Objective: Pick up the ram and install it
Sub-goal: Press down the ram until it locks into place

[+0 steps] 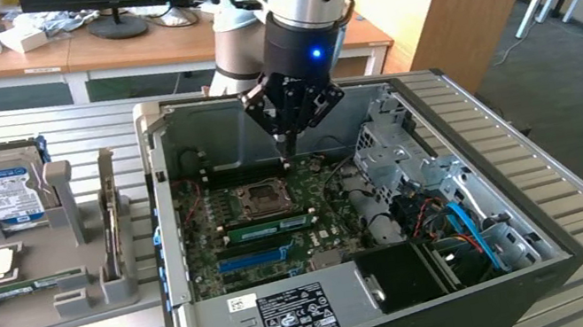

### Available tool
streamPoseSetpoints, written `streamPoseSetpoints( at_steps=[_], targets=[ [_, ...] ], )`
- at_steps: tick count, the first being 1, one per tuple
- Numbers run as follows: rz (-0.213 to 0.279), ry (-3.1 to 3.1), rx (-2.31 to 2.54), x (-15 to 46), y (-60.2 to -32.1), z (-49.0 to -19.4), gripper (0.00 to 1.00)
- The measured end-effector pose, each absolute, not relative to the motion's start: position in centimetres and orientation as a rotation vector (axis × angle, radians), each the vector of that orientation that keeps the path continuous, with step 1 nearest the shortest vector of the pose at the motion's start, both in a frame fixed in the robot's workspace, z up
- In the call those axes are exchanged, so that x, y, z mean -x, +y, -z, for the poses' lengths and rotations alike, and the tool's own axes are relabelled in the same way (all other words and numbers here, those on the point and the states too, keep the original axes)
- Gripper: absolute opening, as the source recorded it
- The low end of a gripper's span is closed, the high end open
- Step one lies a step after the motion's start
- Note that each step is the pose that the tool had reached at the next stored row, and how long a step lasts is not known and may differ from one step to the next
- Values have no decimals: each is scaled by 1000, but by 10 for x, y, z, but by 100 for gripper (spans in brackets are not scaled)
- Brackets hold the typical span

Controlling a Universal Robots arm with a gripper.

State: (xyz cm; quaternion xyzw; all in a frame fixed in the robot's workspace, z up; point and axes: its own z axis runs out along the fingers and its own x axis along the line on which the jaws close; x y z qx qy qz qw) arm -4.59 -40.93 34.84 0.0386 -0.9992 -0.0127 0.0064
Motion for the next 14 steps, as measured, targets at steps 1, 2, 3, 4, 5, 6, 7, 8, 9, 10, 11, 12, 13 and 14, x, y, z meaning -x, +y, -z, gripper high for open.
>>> streamPoseSetpoints(
  at_steps=[1, 2, 3, 4, 5, 6, 7, 8, 9, 10, 11, 12, 13, 14],
  targets=[
    [40, -3126, -121, 46, -409, -348, 10],
    [40, -3126, -120, 46, -409, -348, 10],
    [40, -3126, -120, 47, -409, -348, 10],
    [40, -3126, -121, 47, -409, -348, 10],
    [40, -3126, -121, 48, -409, -348, 10],
    [40, -3126, -121, 48, -409, -348, 10],
    [40, -3126, -121, 49, -409, -348, 10],
    [40, -3127, -121, 50, -409, -348, 10],
    [40, -3127, -121, 51, -409, -348, 10],
    [40, -3127, -121, 51, -409, -348, 10],
    [40, -3127, -121, 51, -409, -348, 10],
    [40, -3127, -121, 51, -409, -348, 10],
    [40, -3127, -121, 51, -409, -348, 10],
    [40, -3127, -121, 51, -409, -348, 10]
  ],
)
